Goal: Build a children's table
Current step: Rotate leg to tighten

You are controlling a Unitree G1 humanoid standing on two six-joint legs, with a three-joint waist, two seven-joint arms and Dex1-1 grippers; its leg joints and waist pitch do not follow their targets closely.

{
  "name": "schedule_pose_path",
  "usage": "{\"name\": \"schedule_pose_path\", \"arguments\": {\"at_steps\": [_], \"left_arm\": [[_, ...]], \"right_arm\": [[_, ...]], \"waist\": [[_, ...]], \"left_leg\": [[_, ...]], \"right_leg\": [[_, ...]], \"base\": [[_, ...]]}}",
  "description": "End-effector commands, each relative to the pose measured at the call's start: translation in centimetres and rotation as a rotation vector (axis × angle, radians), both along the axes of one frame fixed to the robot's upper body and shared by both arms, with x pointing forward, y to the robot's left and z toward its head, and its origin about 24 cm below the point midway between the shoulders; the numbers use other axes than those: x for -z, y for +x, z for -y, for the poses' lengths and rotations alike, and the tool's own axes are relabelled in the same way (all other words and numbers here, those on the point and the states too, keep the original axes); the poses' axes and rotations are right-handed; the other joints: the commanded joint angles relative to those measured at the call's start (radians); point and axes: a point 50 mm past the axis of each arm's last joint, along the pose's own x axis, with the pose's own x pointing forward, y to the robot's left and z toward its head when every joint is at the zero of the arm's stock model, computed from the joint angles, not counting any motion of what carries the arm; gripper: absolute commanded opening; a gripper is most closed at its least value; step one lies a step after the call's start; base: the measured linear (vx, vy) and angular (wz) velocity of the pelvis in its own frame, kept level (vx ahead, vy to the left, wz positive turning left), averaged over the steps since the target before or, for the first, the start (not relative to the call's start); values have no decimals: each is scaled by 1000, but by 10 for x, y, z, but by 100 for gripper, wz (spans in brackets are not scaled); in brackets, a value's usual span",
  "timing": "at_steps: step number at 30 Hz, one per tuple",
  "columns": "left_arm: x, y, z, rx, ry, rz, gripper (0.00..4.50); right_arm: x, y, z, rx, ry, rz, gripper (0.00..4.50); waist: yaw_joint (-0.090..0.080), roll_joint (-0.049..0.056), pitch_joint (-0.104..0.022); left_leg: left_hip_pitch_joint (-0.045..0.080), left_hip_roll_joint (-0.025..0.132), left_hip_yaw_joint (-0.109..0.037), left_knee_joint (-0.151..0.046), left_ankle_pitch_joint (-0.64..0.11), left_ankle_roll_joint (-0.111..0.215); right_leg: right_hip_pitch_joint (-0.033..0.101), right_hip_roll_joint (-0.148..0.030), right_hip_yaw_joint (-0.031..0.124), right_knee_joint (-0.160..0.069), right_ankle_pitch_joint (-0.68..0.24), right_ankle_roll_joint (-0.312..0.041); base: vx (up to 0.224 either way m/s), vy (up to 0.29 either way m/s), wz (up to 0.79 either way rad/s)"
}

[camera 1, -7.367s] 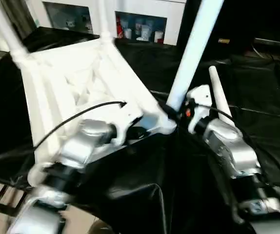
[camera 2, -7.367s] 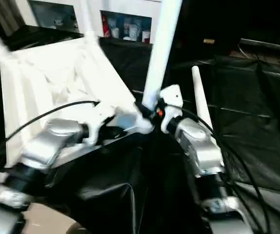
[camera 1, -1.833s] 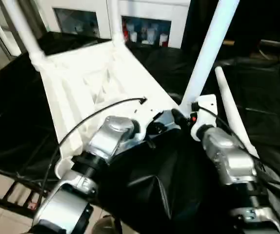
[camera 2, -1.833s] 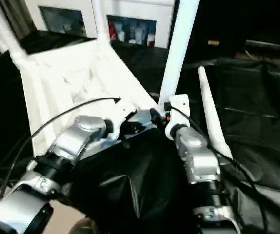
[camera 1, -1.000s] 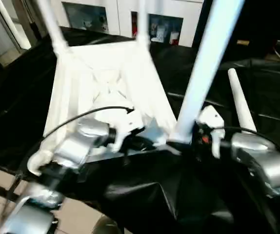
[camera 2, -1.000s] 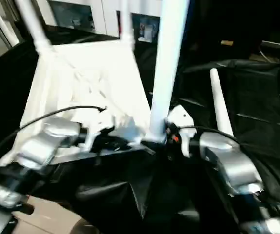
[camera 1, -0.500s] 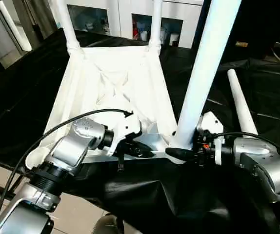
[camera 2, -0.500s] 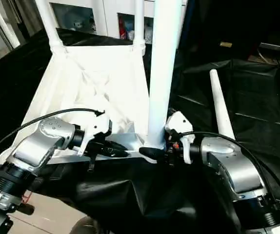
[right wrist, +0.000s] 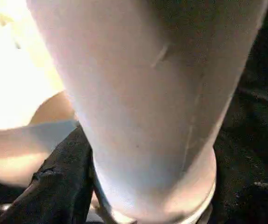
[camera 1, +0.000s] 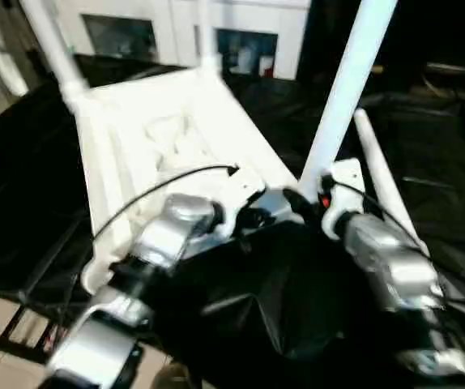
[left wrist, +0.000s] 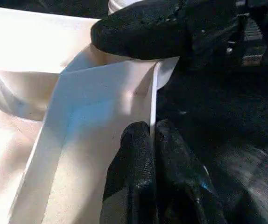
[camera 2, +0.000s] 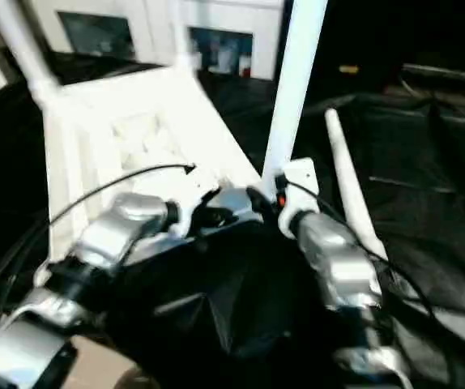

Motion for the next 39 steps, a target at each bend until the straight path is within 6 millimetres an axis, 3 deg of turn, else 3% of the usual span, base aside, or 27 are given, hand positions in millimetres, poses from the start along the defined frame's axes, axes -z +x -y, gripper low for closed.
{"name": "schedule_pose_path", "arguments": {"at_steps": [1, 5, 9, 17, 19, 25, 27, 35, 38, 39], "left_arm": [[-33, -4, 28, 122, -143, 109, 0], [-29, -9, 24, 178, -135, 104, 0], [-26, -16, 16, 255, -125, 95, 0], [-20, -32, -13, 446, -85, 40, 0], [-17, -36, -24, 494, -48, 18, 0], [-12, -37, -36, 513, 2, -11, 0], [-13, -37, -36, 514, 1, -10, 0], [-13, -37, -34, 512, -8, -8, 0], [-14, -30, -28, 427, -22, 7, 0], [-14, -22, -23, 342, -24, 19, 0]], "right_arm": [[17, -10, -35, -152, 68, -95, 354], [14, -12, -35, -221, 7, -58, 392], [9, -17, -28, -337, -7, -42, 392], [-9, -39, 3, -675, -119, -25, 392], [-15, -46, 11, -750, -128, -32, 392], [-17, -54, 12, -801, -101, -43, 360], [-16, -55, 12, -807, -98, -48, 328], [-11, -60, 5, -818, -65, -72, 281], [-4, -52, 2, -685, -72, -64, 277], [2, -42, 0, -551, -90, -63, 277]], "waist": [[8, -17, -91], [8, -15, -93], [6, -15, -91], [24, -14, -90], [30, -11, -89], [46, -10, -87], [46, -10, -86], [44, -11, -82], [41, -10, -80], [36, -11, -80]], "left_leg": [[22, 38, -27, -69, -287, 28], [22, 39, -26, -68, -280, 36], [22, 42, -25, -68, -270, 50], [25, 48, -23, -65, -254, 67], [32, 52, -22, -66, -264, 67], [36, 54, -22, -69, -297, 44], [36, 54, -24, -71, -309, 36], [33, 51, -28, -73, -342, 17], [32, 51, -28, -75, -340, 11], [29, 50, -30, -76, -349, 0]], "right_leg": [[56, -56, 37, -88, -383, -159], [59, -55, 37, -82, -339, -181], [61, -57, 40, -79, -319, -189], [61, -56, 42, -71, -295, -210], [55, -55, 45, -71, -296, -216], [49, -57, 47, -75, -348, -206], [49, -58, 47, -76, -363, -203], [49, -63, 47, -86, -439, -175], [44, -60, 46, -86, -440, -173], [46, -60, 43, -84, -454, -170]], "base": [[0, 0, 0], [0, 0, 0], [0, 0, 0], [0, 0, 0], [0, 0, 0], [0, 0, 0], [0, 0, 0], [0, 0, 0], [0, 0, 0], [0, 0, 0]]}}
